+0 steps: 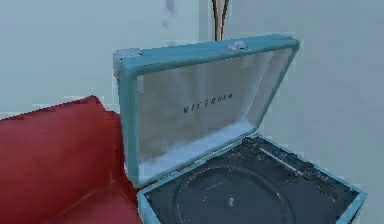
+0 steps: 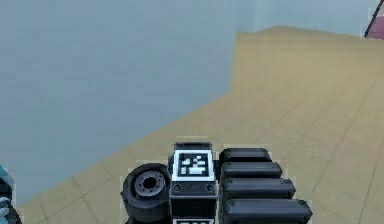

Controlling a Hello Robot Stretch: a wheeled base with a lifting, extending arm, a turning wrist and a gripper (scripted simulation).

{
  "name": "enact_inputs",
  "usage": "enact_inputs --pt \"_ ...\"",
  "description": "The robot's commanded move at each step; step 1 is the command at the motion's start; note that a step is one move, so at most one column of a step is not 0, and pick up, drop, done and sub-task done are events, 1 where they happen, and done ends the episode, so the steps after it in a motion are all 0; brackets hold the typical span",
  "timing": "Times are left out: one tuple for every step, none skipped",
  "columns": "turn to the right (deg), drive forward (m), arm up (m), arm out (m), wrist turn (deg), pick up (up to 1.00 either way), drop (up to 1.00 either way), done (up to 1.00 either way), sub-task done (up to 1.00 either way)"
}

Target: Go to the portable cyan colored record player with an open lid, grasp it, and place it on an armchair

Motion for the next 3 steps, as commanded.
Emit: enact_inputs --pt "45.0 0.0 0.0 0.0 0.0 0.0 0.0 0.0 0.0" --pt "9.0 0.0 0.0 0.0 0.0 0.0 0.0 0.0 0.0" --pt "-45.0 0.0 0.0 0.0 0.0 0.0 0.0 0.0 0.0"
